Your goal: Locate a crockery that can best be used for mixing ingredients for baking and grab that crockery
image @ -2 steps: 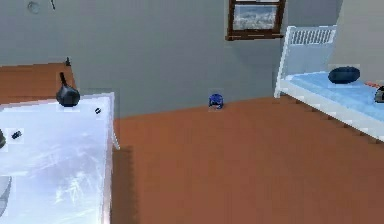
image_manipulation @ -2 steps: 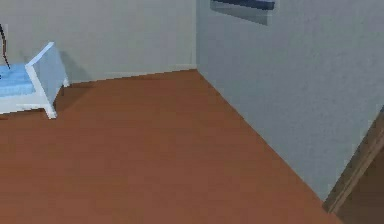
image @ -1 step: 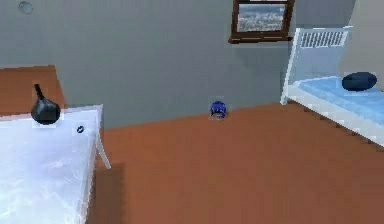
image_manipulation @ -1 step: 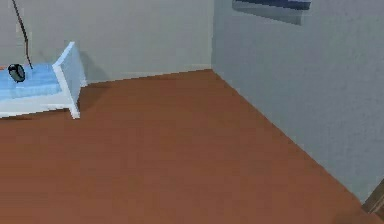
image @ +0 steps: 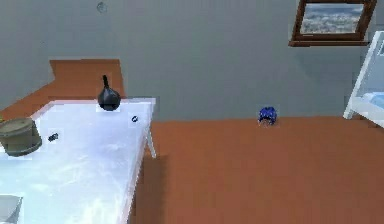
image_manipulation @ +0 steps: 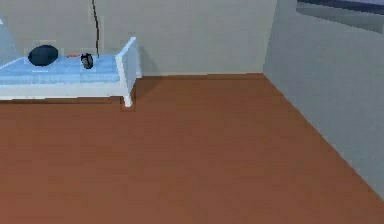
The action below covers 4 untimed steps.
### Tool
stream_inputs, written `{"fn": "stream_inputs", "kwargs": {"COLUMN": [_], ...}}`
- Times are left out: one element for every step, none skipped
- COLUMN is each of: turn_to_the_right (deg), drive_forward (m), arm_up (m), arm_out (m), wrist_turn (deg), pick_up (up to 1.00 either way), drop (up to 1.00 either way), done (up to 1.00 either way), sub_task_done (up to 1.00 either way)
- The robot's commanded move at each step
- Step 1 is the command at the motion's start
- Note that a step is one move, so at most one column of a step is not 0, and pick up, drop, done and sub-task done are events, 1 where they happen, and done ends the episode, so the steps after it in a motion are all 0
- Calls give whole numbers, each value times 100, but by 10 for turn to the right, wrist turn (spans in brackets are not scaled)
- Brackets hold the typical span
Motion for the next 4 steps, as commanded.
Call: {"fn": "stream_inputs", "kwargs": {"turn_to_the_right": [0, -450, -450, -450], "drive_forward": [30, 0, 0, 0], "arm_up": [0, 0, 0, 0], "arm_out": [0, 0, 0, 0], "wrist_turn": [0, 0, 0, 0], "pick_up": [0, 0, 0, 0], "drop": [0, 0, 0, 0], "done": [0, 0, 0, 0], "sub_task_done": [0, 0, 0, 0]}}
